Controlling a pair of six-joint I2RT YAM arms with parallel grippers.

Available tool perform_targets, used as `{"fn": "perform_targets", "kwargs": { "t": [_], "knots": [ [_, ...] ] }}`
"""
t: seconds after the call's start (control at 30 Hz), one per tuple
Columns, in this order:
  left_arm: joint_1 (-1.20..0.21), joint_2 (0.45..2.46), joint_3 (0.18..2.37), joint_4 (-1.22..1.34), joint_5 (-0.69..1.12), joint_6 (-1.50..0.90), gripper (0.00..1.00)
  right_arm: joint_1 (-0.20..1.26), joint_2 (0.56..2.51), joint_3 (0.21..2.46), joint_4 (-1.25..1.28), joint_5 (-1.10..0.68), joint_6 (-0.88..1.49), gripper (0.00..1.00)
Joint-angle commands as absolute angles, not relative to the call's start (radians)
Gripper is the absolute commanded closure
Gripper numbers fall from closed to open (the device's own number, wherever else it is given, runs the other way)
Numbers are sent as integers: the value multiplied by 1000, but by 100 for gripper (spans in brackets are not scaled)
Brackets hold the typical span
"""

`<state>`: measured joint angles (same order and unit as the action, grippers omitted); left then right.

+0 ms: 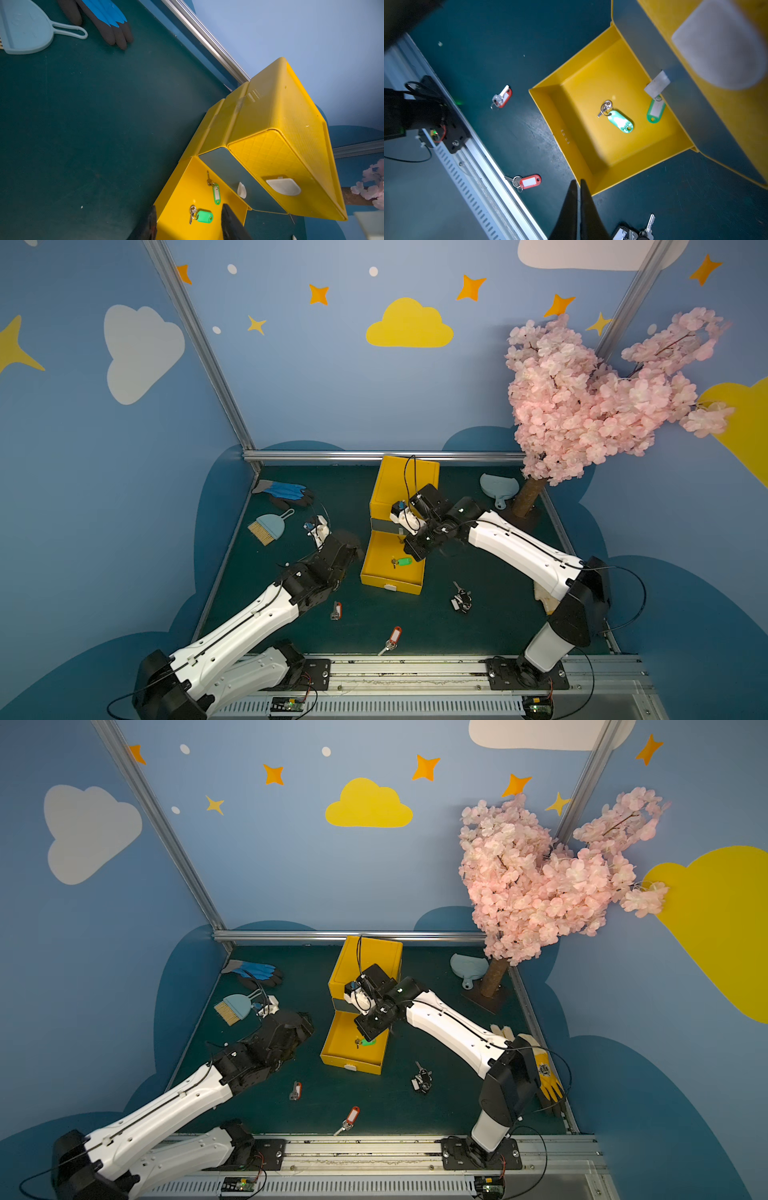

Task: Take the keys out of the drawer
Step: Open the drawer in the storage box, then pick up the key from the drawer.

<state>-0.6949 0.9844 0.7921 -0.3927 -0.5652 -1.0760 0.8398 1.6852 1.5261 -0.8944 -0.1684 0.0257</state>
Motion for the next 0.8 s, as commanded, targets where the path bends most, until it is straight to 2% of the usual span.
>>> {"fn": "perform_targets", "kwargs": {
  "t": [0.0,0.17,0.43,0.77],
  "knots": [
    [-670,939,750,-393,-496,-944,48,847,1718,1504,-848,-107,-10,90],
    [-645,901,702,-441,-442,-918,47,870,1809,1526,-850,-77,-54,90],
    [-636,862,629,-449,-430,-1018,47,882,1963,1592,-857,-20,-97,91],
    [-637,923,702,-529,-410,-1039,48,887,2024,1572,-750,-7,-92,81]
  ]
}}
